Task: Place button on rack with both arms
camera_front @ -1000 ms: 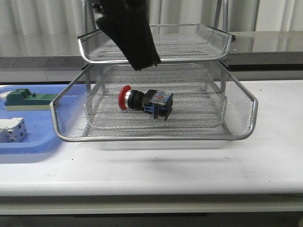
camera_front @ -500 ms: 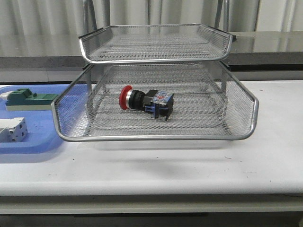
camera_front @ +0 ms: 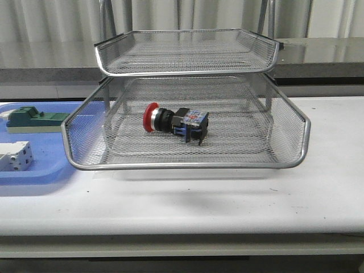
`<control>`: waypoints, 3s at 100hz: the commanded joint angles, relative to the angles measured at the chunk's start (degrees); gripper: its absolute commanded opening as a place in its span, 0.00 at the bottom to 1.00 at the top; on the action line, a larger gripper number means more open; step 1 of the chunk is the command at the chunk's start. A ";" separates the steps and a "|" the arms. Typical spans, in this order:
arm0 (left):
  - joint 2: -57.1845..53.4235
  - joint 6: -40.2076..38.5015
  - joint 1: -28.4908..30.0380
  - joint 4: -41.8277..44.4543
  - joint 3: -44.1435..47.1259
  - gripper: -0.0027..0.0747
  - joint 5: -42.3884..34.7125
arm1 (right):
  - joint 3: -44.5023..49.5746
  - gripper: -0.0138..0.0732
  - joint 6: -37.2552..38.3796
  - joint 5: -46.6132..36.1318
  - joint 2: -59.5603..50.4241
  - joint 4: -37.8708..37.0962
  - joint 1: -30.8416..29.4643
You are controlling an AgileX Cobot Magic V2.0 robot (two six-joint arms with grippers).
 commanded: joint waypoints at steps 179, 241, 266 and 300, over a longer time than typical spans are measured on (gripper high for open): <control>-54.30 -2.89 0.46 -18.30 58.25 0.01 -50.79 | -2.02 0.08 0.05 -3.05 0.19 -1.04 -0.20; -54.30 -2.89 0.46 -18.30 58.25 0.01 -50.76 | -2.02 0.08 -5.19 -5.90 8.29 13.97 -0.20; -54.30 -2.89 0.46 -18.30 58.25 0.01 -50.76 | -2.02 0.08 -19.08 -6.65 20.27 28.03 1.50; -54.30 -2.89 0.46 -18.30 58.25 0.01 -50.76 | -2.02 0.09 -20.79 -18.22 34.65 29.30 18.94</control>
